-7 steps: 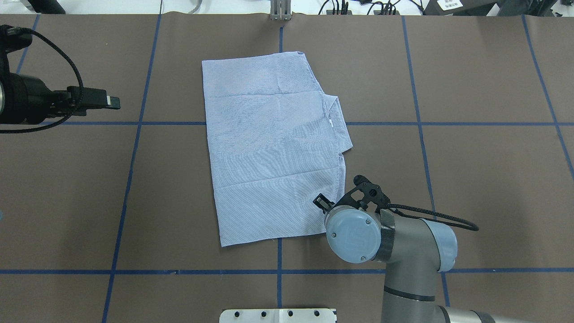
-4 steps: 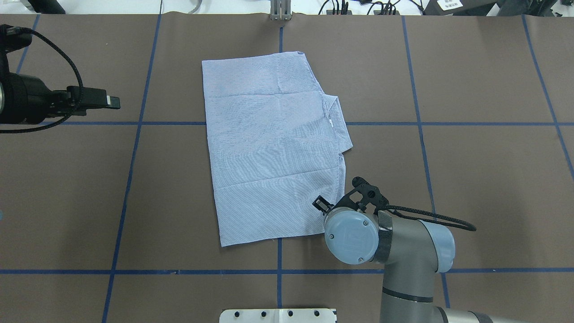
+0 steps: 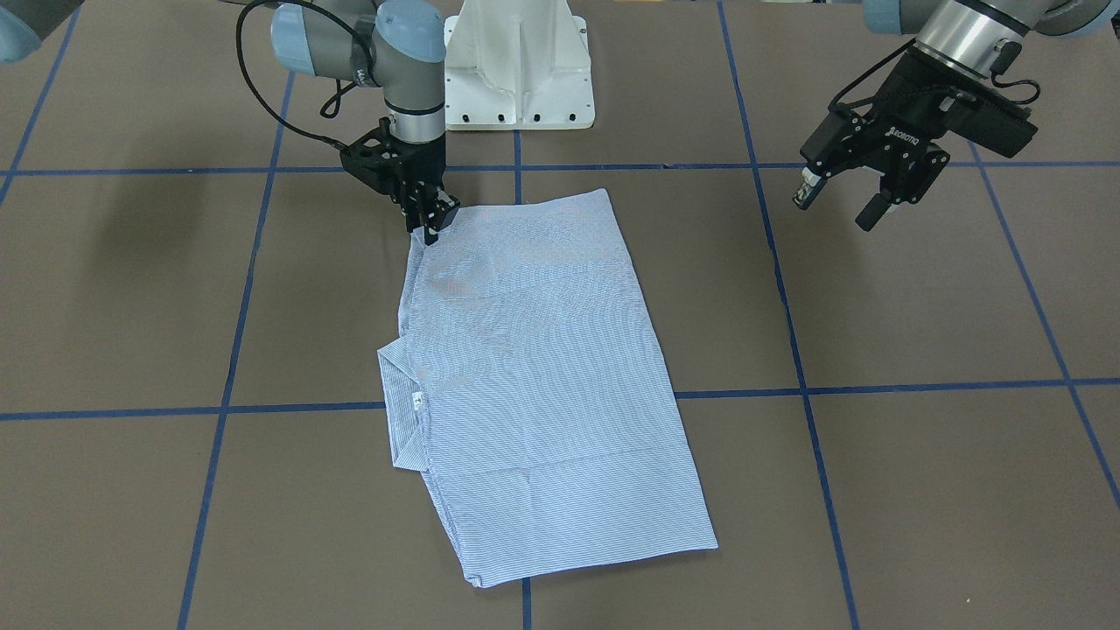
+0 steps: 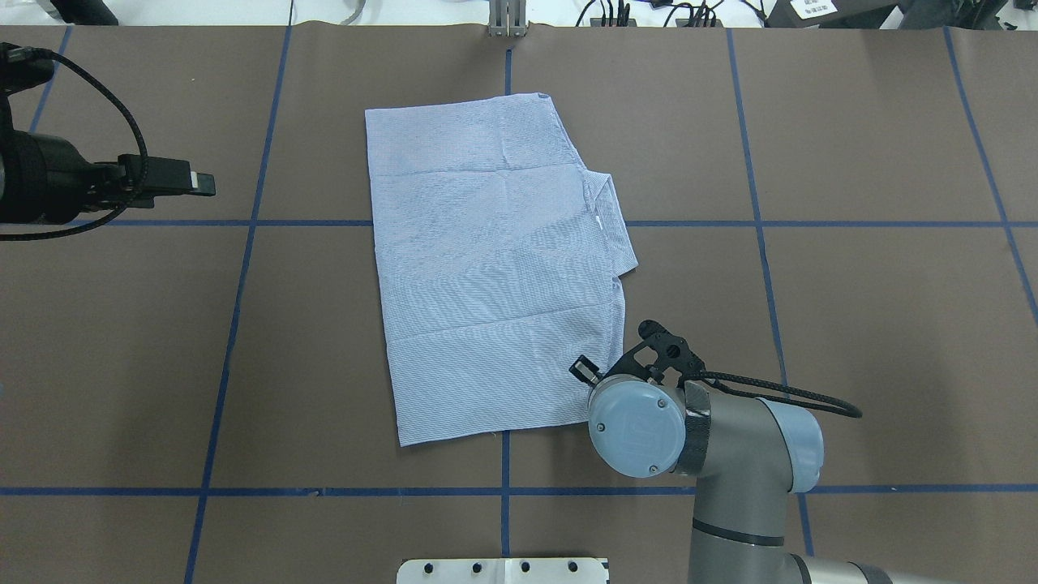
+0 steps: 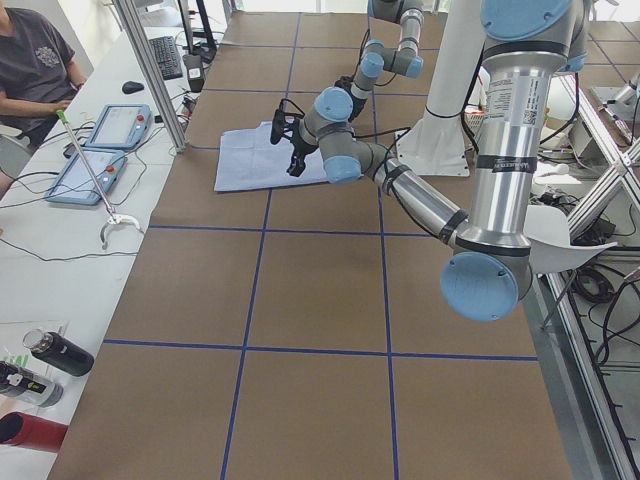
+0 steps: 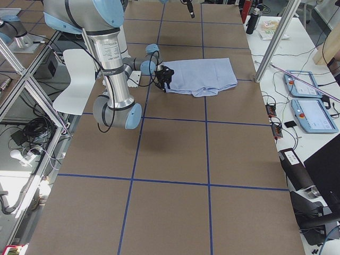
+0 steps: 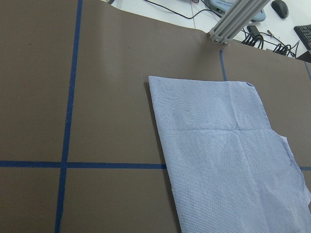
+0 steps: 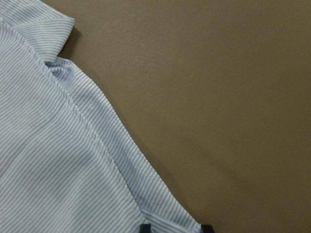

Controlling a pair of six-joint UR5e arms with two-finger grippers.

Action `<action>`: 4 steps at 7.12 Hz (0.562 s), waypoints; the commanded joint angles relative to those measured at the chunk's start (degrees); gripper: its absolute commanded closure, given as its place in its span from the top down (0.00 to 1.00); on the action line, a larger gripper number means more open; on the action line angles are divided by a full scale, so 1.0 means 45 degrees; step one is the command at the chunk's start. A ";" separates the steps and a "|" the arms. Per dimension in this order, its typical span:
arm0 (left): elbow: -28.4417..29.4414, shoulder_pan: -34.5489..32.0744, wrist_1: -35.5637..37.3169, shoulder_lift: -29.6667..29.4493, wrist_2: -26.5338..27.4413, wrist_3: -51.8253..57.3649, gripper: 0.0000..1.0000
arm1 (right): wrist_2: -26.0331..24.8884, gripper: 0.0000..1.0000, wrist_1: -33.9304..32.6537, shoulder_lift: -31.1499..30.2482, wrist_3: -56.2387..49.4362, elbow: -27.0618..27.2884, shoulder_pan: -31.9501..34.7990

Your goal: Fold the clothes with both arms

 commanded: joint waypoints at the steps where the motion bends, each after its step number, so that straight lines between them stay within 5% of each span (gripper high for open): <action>1: -0.0049 -0.0020 0.0000 0.0005 -0.0015 0.0007 1.00 | 0.0011 0.00 0.0018 0.0025 0.0000 0.0015 0.0033; 4: -0.0128 0.0019 0.0000 0.0005 -0.0073 -0.0380 1.00 | 0.0050 0.00 -0.0446 0.0103 0.0019 0.0441 0.0092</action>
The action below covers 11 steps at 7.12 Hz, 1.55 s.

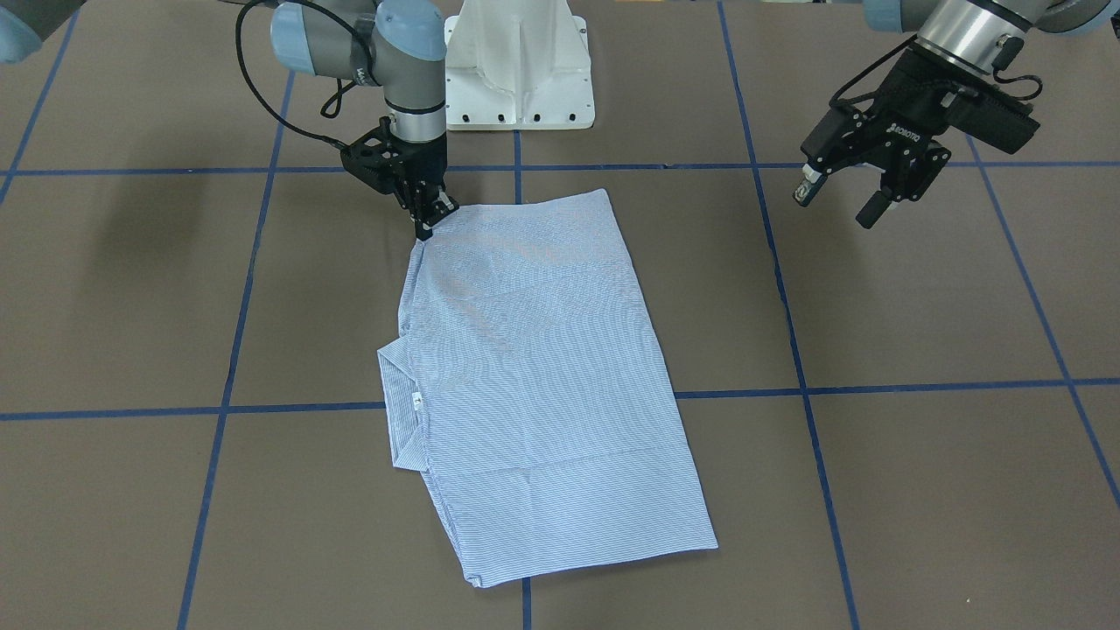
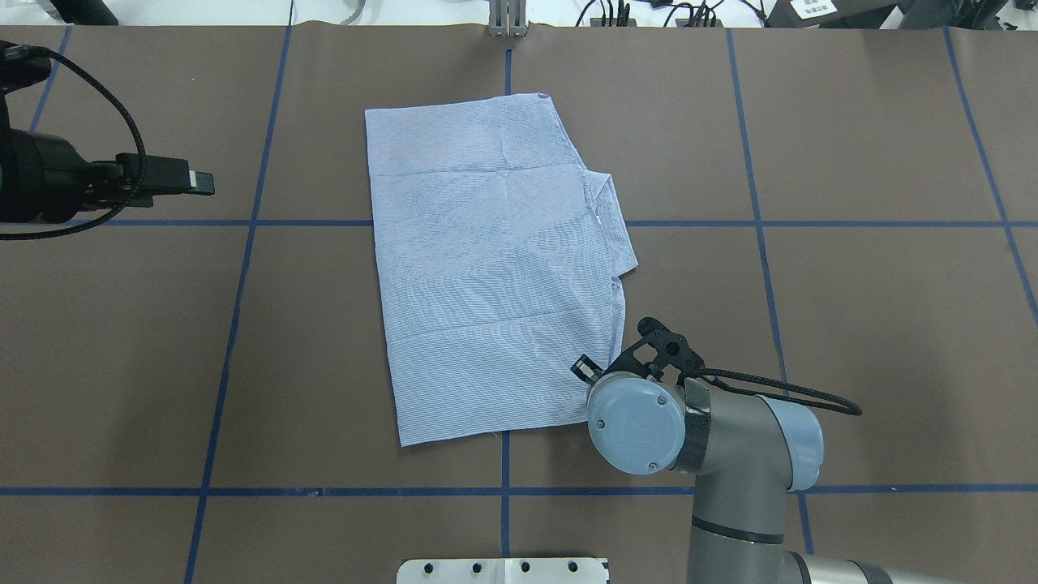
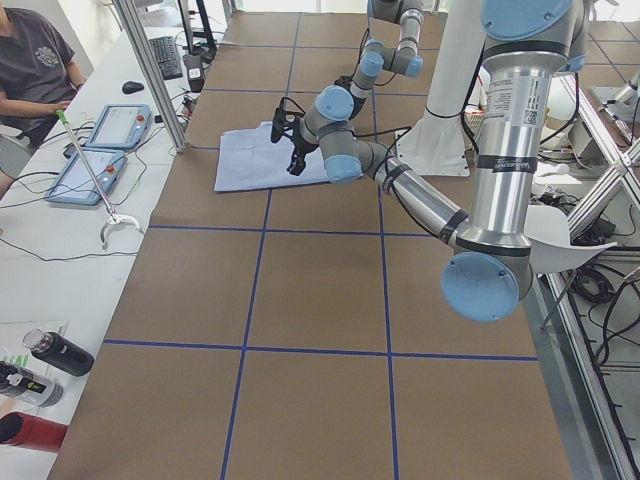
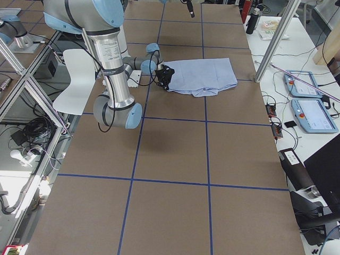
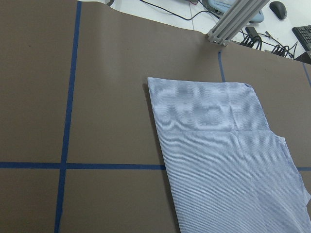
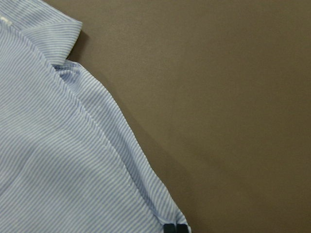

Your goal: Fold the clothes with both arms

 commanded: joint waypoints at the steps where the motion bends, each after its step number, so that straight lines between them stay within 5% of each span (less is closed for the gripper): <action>1: 0.0023 0.0204 -0.0019 -0.0193 -0.0036 -0.1637 1.00 | -0.0002 0.00 -0.0899 0.0025 0.0034 0.0675 0.0020; 3: -0.0054 0.2167 -0.0039 -0.0914 0.0487 -0.4757 1.00 | -0.0022 0.00 -0.2069 0.0024 0.0229 0.1654 -0.0543; 7: -0.0172 0.8981 0.0136 -0.1016 0.6379 -1.0373 1.00 | -0.0003 0.00 -0.2213 -0.0208 0.0230 0.2300 -0.1035; 11: 0.0843 1.0186 0.1289 -0.1443 0.6878 -1.0674 0.98 | 0.0017 0.00 -0.2232 -0.0618 0.0249 0.2649 -0.1404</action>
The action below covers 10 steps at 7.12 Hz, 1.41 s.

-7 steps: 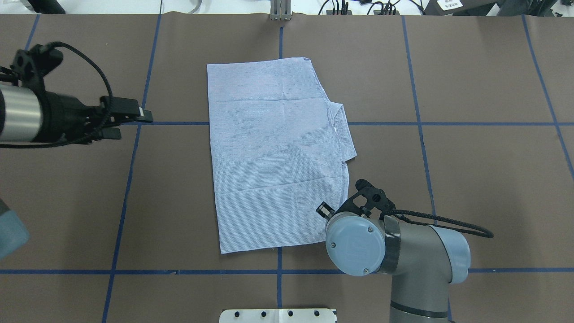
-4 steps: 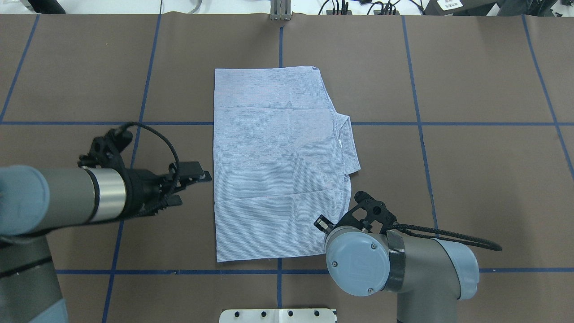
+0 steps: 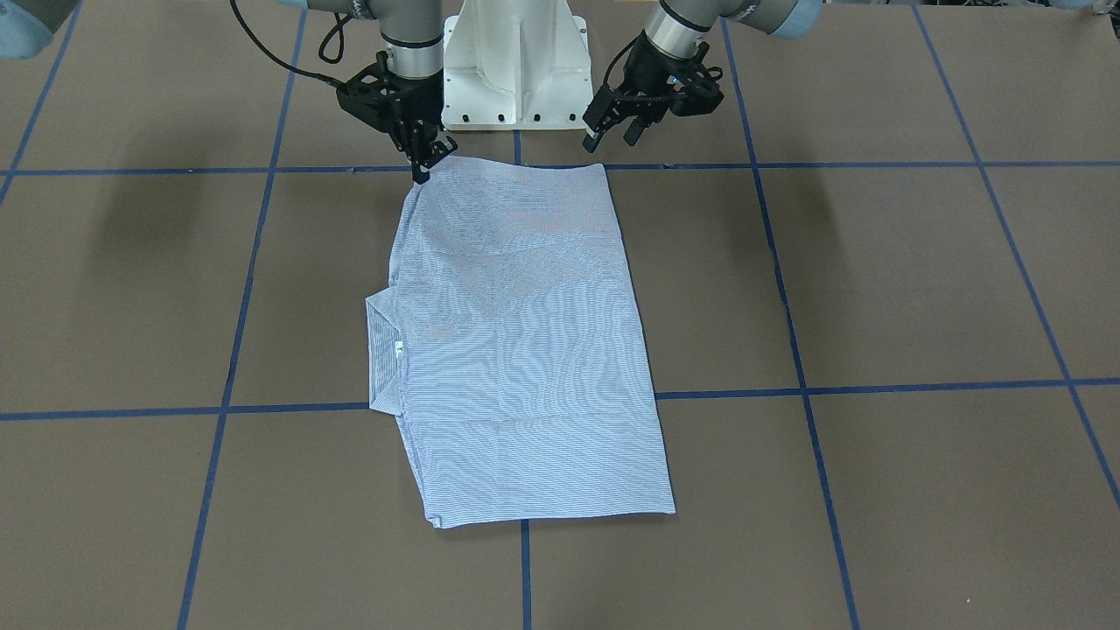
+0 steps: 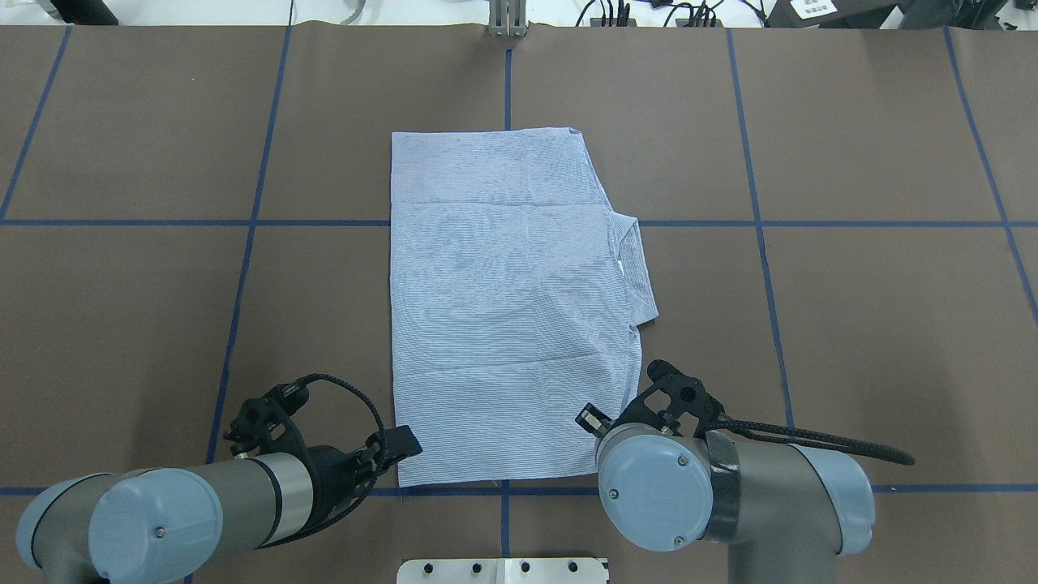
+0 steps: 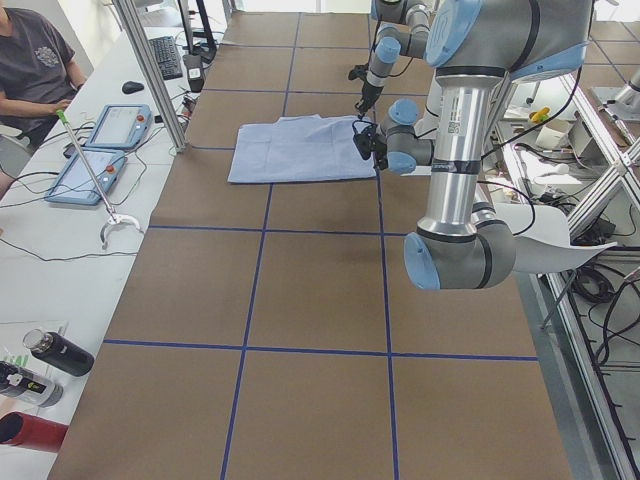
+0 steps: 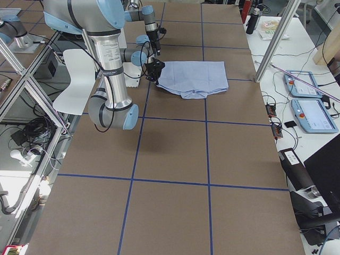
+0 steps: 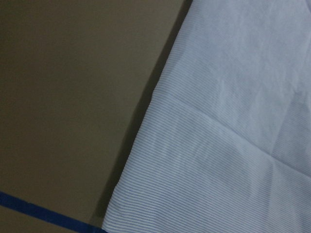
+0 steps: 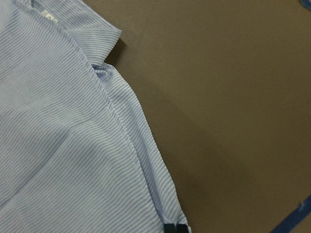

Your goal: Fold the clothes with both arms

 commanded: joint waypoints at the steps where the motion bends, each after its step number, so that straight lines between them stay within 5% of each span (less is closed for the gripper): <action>1: 0.0684 0.0103 0.0089 -0.0456 0.0042 -0.0035 0.96 | 0.0007 0.00 -0.0015 -0.0256 0.0016 0.0246 -0.0256; 10: 0.1352 0.0650 0.0011 -0.0615 0.0023 -0.0035 0.53 | 0.0007 0.00 -0.0015 -0.0375 0.0231 0.0656 -0.0531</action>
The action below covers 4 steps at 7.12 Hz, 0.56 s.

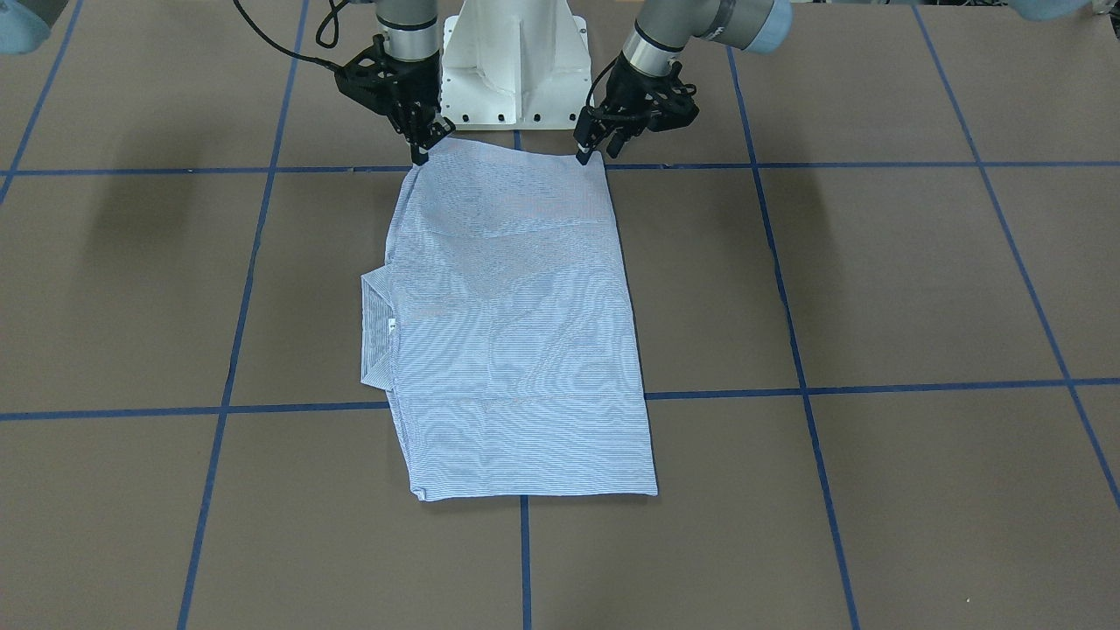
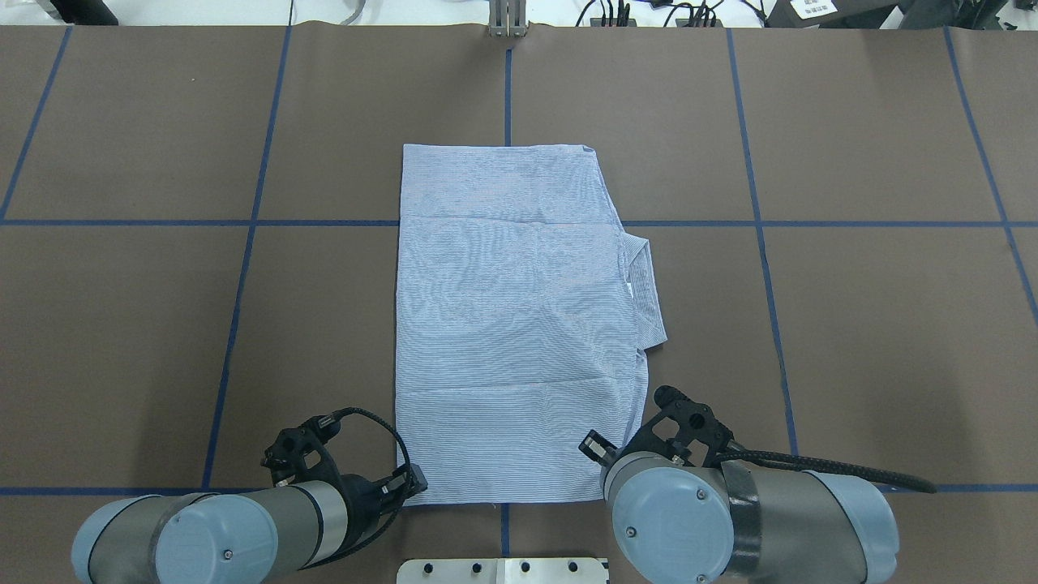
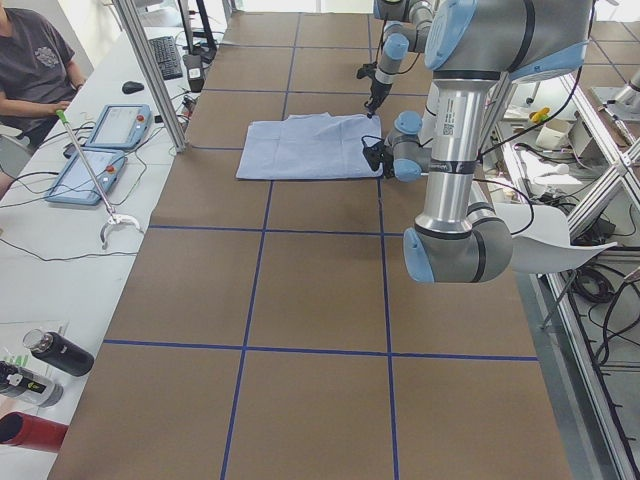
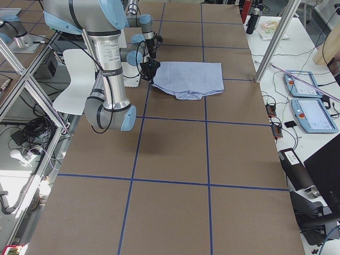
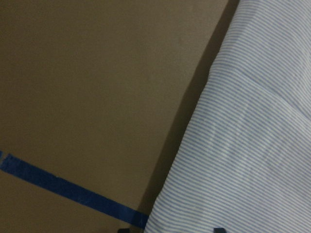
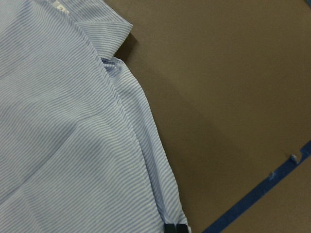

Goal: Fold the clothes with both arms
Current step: 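Grasp the folded shirt's side edges with both grippers near the robot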

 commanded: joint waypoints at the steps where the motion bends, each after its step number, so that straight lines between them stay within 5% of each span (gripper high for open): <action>1: 0.0163 0.0033 -0.0003 -0.0007 0.0000 0.0000 0.49 | 0.0002 0.00 0.0000 -0.0009 0.0004 0.0022 -0.0003; 2: 0.0165 0.0033 -0.0003 -0.0007 0.0000 0.0000 0.39 | 0.0002 0.00 0.0000 0.0010 -0.0015 0.0022 -0.0003; 3: 0.0165 0.0033 -0.0003 -0.0026 -0.0019 0.0000 0.13 | 0.0002 0.00 0.0000 0.0010 -0.0016 0.0022 -0.0003; 4: 0.0126 0.0033 -0.0023 -0.0046 -0.0058 0.0019 0.00 | 0.0002 0.00 0.0000 0.0010 -0.0016 0.0022 -0.0003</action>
